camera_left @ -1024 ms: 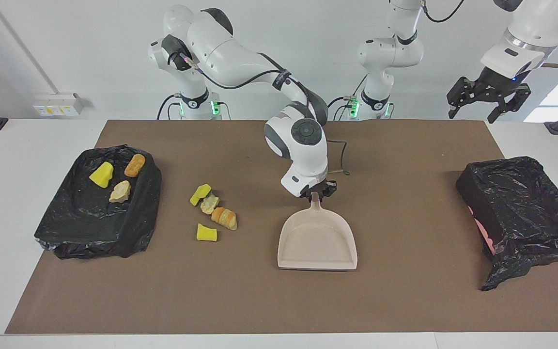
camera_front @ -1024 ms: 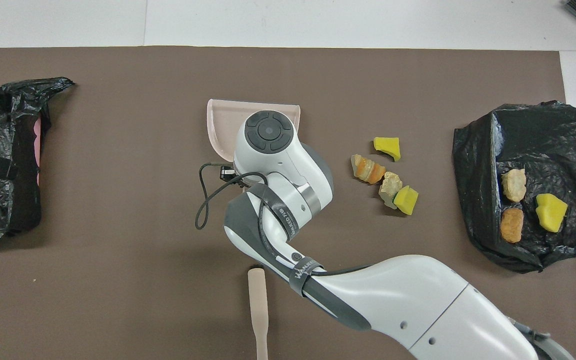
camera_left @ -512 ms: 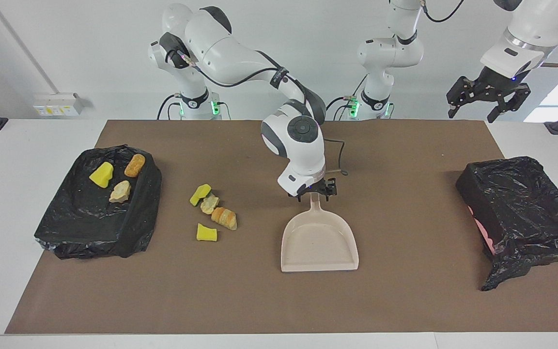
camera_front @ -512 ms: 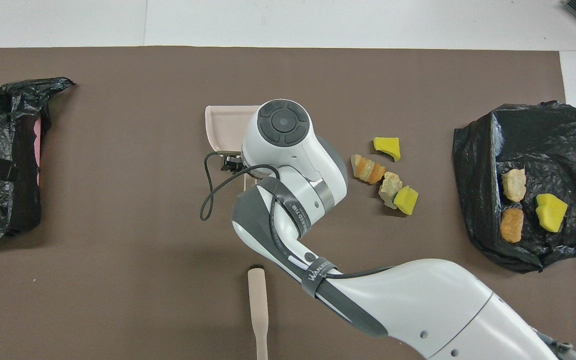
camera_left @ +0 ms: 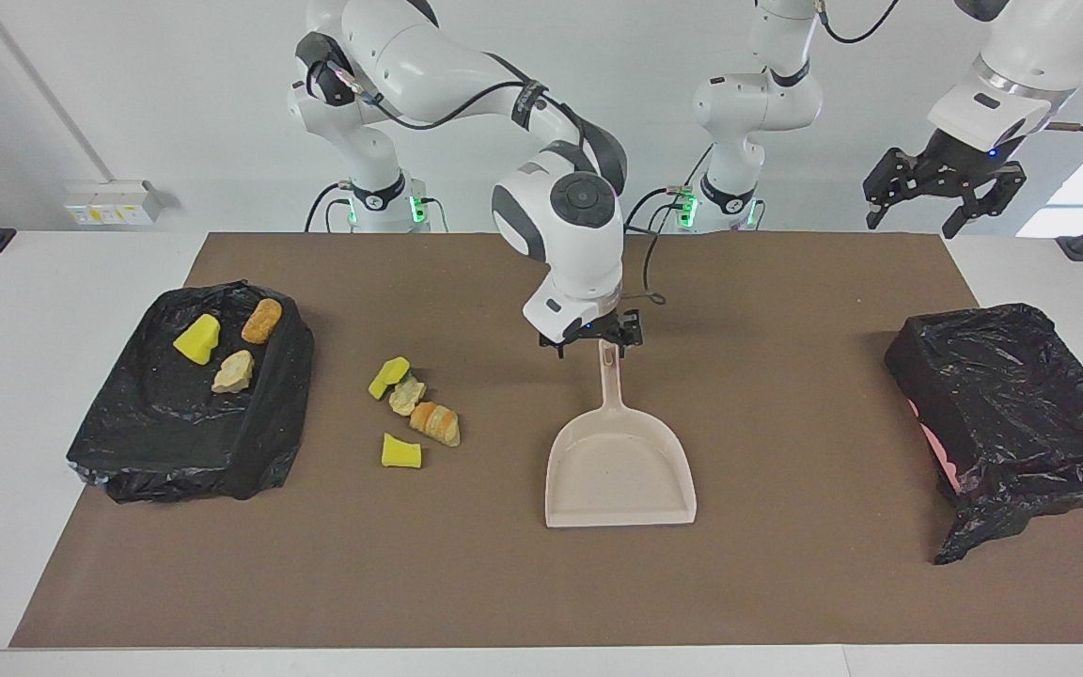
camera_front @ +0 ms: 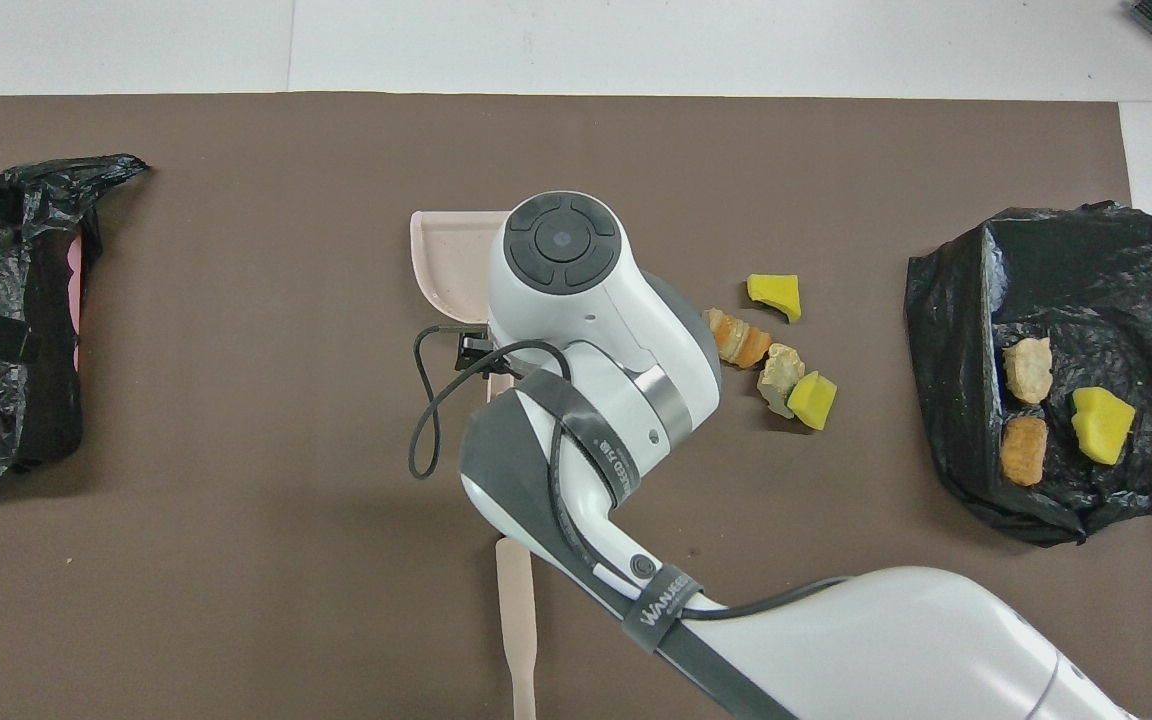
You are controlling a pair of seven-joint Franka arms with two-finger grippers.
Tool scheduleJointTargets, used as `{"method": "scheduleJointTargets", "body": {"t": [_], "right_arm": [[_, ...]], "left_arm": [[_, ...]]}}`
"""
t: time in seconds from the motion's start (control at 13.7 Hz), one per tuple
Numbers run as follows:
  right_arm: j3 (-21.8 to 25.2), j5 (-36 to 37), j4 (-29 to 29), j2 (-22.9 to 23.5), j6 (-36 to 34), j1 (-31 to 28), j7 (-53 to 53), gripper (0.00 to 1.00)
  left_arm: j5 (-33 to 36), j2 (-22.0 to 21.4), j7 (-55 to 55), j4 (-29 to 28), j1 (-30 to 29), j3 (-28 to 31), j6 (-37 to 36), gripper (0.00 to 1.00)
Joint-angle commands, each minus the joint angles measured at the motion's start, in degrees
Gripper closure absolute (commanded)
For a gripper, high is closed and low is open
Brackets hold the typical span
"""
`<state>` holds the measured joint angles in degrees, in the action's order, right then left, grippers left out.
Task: Sweep and dump trash in bin
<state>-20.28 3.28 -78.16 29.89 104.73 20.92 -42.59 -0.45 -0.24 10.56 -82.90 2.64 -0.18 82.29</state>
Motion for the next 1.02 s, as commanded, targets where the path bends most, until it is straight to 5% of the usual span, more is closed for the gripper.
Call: {"method": "scheduleJointTargets", "body": {"t": [0.0, 0.29, 0.59, 0.95], "right_arm": [[-1.0, -3.0, -12.2, -10.3, -0.8, -0.5, -0.5, 0.00], [-1.4, -10.2, -22.6, -18.5, -2.5, 2.8, -0.7, 0.00], [-1.4, -18.5, -42.0, -30.3, 7.2, 8.1, -0.1, 0.00], [-1.4, -20.9, -52.4, -31.8, 15.0, 15.4, -0.7, 0.00]], "left_arm": [[-0.4, -1.3, -0.1, -1.4, 0.2, 0.0, 0.9, 0.00], [-0.5, -0.5, 0.0, -1.5, 0.4, -0.5, 4.6, 0.00], [-0.9, 0.8, -1.2, -4.6, 4.4, -0.9, 10.4, 0.00], [-0.9, 3.7, -7.5, -10.4, 11.1, -0.9, 19.7, 0.00]]}}
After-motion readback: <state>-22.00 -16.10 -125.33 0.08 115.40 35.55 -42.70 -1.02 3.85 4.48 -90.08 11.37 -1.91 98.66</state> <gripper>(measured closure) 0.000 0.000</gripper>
